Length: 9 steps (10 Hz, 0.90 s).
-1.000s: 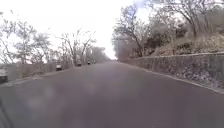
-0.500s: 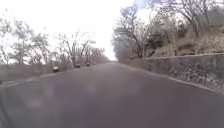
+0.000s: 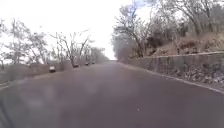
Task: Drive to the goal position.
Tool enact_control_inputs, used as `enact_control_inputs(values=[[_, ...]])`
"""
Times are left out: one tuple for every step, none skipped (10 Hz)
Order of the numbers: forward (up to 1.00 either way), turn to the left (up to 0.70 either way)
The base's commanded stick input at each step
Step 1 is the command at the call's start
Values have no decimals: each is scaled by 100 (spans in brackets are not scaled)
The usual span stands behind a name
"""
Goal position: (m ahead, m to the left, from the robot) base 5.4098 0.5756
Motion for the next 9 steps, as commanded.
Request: enact_control_inputs(values=[[70,0],[70,0],[70,0],[70,0],[70,0],[70,0],[70,0],[70,0],[70,0]])
